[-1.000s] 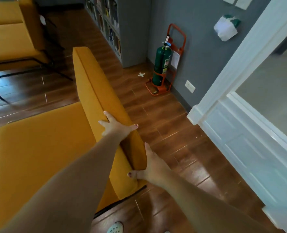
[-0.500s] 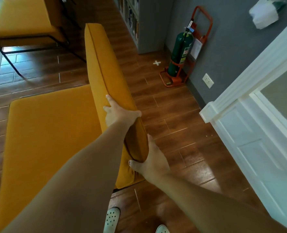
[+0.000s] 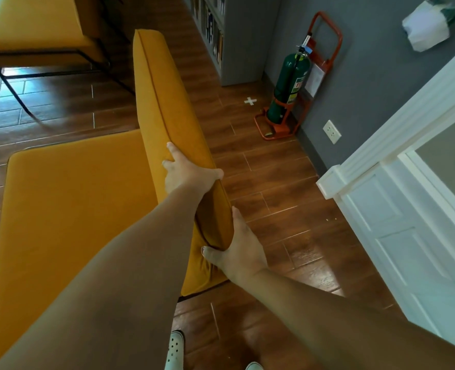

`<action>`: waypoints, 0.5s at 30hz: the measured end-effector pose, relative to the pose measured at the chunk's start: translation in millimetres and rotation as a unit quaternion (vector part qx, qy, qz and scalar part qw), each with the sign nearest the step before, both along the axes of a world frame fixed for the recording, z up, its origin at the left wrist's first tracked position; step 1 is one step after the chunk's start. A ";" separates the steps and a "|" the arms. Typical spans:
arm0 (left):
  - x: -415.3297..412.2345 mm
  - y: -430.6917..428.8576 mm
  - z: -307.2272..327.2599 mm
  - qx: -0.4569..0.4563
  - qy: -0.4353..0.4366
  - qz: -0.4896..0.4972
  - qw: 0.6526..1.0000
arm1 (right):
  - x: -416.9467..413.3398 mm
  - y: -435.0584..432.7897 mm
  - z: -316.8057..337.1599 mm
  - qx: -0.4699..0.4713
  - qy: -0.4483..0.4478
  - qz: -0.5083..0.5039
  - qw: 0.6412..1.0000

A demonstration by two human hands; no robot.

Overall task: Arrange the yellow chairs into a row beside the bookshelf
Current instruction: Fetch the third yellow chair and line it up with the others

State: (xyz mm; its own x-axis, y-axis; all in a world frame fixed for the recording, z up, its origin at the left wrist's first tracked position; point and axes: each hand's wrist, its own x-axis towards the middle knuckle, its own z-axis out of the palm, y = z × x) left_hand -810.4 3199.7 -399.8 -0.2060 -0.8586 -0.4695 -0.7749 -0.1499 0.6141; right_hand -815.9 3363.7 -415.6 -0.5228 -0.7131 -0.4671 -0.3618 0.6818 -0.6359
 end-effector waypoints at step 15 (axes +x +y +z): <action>3.7 -98.7 -2.2 -0.026 -0.051 0.005 0.998 | 8.2 -96.3 0.2 -0.027 0.019 0.006 0.999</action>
State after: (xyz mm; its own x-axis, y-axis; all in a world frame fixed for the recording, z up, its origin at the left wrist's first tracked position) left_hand -806.6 3101.0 -402.0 -0.1513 -0.8839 -0.4425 -0.8328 -0.1272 0.5388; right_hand -807.7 3267.4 -415.4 -0.5305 -0.7434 -0.4073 -0.3943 0.6417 -0.6578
